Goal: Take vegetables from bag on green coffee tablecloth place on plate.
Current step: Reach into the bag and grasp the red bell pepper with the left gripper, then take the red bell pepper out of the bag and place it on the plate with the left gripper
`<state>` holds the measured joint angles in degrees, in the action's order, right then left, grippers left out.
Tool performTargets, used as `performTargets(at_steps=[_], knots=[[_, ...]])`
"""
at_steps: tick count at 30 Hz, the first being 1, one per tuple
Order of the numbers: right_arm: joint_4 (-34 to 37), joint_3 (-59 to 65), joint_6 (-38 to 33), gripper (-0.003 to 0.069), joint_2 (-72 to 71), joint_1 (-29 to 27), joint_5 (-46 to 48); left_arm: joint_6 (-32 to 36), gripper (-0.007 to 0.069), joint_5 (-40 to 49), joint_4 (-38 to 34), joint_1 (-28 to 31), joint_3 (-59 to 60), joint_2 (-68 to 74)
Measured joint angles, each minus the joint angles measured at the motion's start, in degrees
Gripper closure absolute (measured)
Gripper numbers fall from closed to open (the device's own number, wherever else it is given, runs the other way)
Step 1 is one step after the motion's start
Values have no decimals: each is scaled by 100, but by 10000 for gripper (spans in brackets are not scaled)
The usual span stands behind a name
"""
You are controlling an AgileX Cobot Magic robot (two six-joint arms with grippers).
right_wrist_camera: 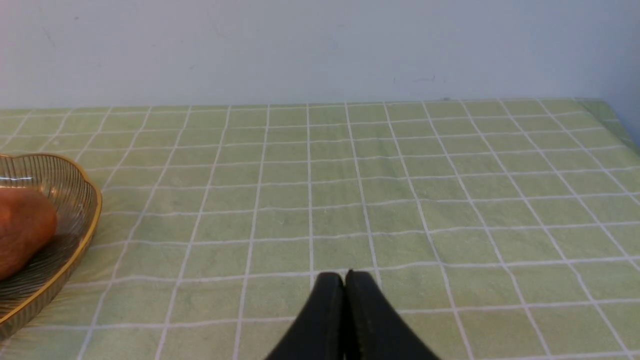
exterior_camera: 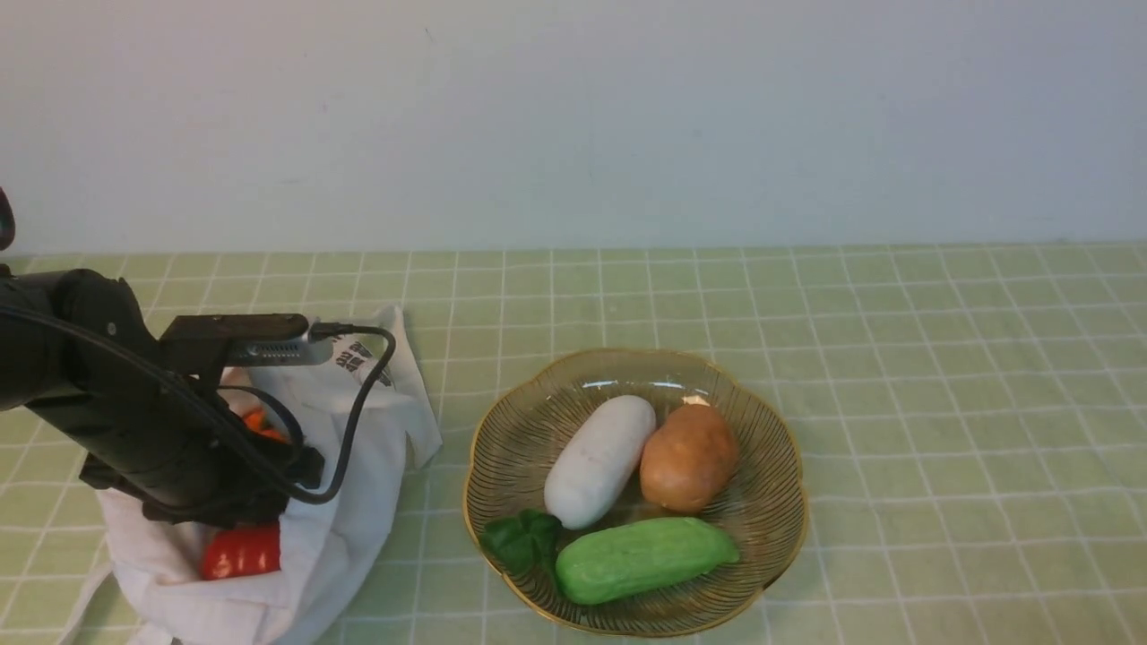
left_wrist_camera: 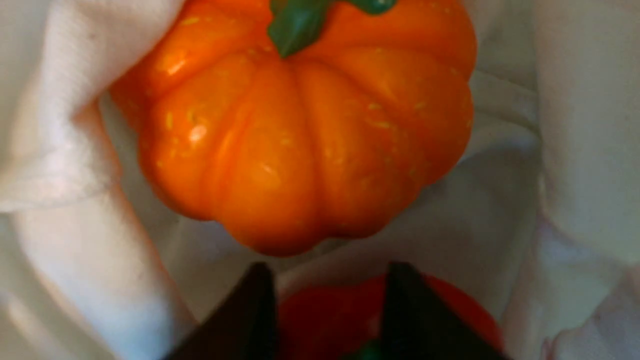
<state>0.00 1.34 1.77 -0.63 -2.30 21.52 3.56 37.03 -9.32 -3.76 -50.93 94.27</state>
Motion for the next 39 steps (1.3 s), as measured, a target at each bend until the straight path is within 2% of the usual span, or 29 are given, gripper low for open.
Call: performTargets(at_steps=[1, 4, 21, 27, 30, 34, 35, 37, 39], knots=[[0, 0, 0, 675, 0, 0, 0, 4, 541, 16, 12, 0, 0, 0], [0, 0, 0, 675, 0, 0, 0, 4, 608, 59, 63, 0, 0, -71], [0, 0, 0, 675, 0, 0, 0, -2, 615, 1254, 614, 0, -604, -2305], [0, 0, 0, 675, 0, 0, 0, 4, 615, 1350, 363, -20, -611, -3247], [0, 0, 0, 675, 0, 0, 0, 276, 615, 1309, -189, -254, -616, -3527], [0, 0, 0, 675, 0, 0, 0, 1035, 615, 889, -851, -1015, -618, -3345], [0, 0, 0, 675, 0, 0, 0, 1060, 615, 873, -866, -1054, -618, -3319], [0, 0, 0, 675, 0, 0, 0, 1222, 615, 461, -969, -1648, -618, -2818], [0, 0, 0, 675, 0, 0, 0, 1249, 615, 97, -987, -1929, -633, -2394]])
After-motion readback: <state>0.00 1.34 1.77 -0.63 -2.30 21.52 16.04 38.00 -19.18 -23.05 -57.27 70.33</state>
